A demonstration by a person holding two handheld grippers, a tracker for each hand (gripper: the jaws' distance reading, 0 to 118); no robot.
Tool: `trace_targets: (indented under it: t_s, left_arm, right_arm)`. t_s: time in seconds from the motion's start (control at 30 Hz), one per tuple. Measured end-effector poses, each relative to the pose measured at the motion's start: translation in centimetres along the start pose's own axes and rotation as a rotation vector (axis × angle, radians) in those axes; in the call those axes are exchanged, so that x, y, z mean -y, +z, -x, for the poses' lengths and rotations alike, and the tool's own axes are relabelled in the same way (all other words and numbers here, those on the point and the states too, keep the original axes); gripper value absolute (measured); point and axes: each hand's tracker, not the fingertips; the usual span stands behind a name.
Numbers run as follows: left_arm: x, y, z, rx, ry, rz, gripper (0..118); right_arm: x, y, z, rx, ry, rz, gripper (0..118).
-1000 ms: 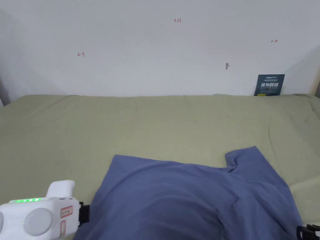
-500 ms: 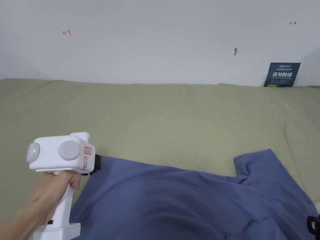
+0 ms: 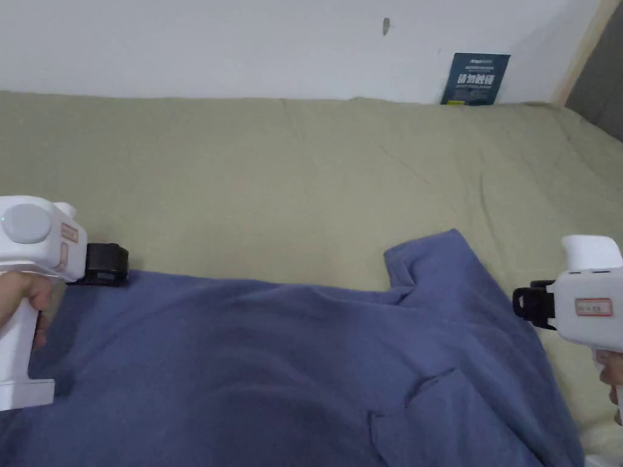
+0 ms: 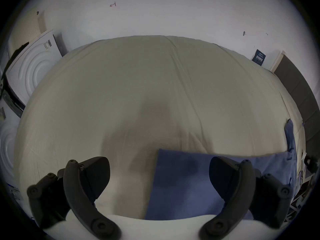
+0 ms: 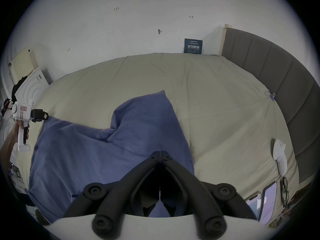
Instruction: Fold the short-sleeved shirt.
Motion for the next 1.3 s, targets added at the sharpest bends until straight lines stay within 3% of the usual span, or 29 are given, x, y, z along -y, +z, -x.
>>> trace_targets:
  t_s: [0.1, 0.17, 0.23, 0.27, 0.3, 0.43, 0.47, 0.53, 0.57, 0.6, 0.63, 0.9, 0.93, 0.97, 1.0, 1.03, 1.1, 1.3]
  left_arm:
    - [-2.2, -0.3, -0.5, -0.035, -0.054, 0.002, 111]
    - [-2.6, 0.6, -0.2, -0.003, -0.043, 0.003, 98]
    - [-2.7, 1.7, -0.4, -0.008, -0.068, -0.008, 53]
    - [-2.8, 2.3, -0.5, -0.004, -0.091, -0.016, 12]
    - [-3.6, 1.8, 0.3, 0.087, -0.073, -0.019, 2]
    - [-3.2, 2.7, -0.6, 0.052, -0.058, -0.042, 1]
    - [-3.0, 2.7, -0.8, 0.04, -0.063, -0.041, 2]
    - [-2.6, 2.7, -1.1, 0.041, -0.062, -0.038, 2]
    - [-3.0, 2.1, -0.8, 0.039, -0.062, -0.02, 2]
    - [-2.9, 2.0, -0.8, 0.038, -0.064, -0.022, 2]
    - [-2.8, 2.0, -0.8, 0.037, -0.063, -0.023, 2]
    - [-3.0, 1.7, -0.8, 0.029, -0.072, -0.013, 2]
    - [-3.0, 1.7, -0.8, 0.028, -0.071, -0.012, 2]
    - [-2.9, 1.8, -1.0, 0.026, -0.07, -0.014, 2]
    - [-2.9, 1.8, -1.0, 0.027, -0.064, -0.013, 2]
    - [-2.8, 2.1, -0.9, 0.029, -0.061, -0.013, 2]
    - [-2.8, 2.3, -0.8, 0.027, -0.055, -0.009, 2]
    - [-2.4, 5.7, -0.6, 0.02, -0.053, -0.031, 2]
  right_arm:
    - [-0.3, -0.4, -0.9, -0.005, -0.027, 0.006, 0]
    - [-0.5, -0.7, -1.3, -0.001, -0.034, 0.014, 0]
    - [-0.5, -0.9, -2.0, 0.008, -0.035, 0.022, 1]
    - [-0.4, -1.0, -2.2, 0.012, -0.035, 0.027, 1]
    - [-0.3, -1.1, -2.4, 0.016, -0.037, 0.03, 1]
    - [0.0, -1.1, -3.9, 0.025, -0.067, 0.044, 1]
    - [0.1, -1.1, -4.2, 0.023, -0.082, 0.054, 7]
    - [0.2, -1.3, -4.9, 0.014, -0.108, 0.076, 98]
    - [0.3, -1.9, -5.2, 0.005, -0.107, 0.098, 118]
    - [0.5, -2.7, -5.3, -0.016, -0.107, 0.159, 115]
    - [0.5, -2.8, -5.0, -0.014, -0.095, 0.093, 115]
    - [0.1, -6.5, -4.0, 0.01, -0.028, 0.217, 110]
    - [0.3, -6.7, -3.7, 0.016, -0.01, 0.231, 102]
    - [0.5, -6.7, -3.5, 0.016, 0.003, 0.235, 82]
    - [0.7, -6.8, -3.2, 0.017, 0.036, 0.25, 51]
    - [0.5, -6.5, -3.1, 0.029, 0.051, 0.236, 43]
    - [-0.2, -5.2, -3.1, -0.048, 0.015, 0.211, 4]
    - [-1.7, -1.6, -2.6, -0.035, 0.013, 0.142, 3]
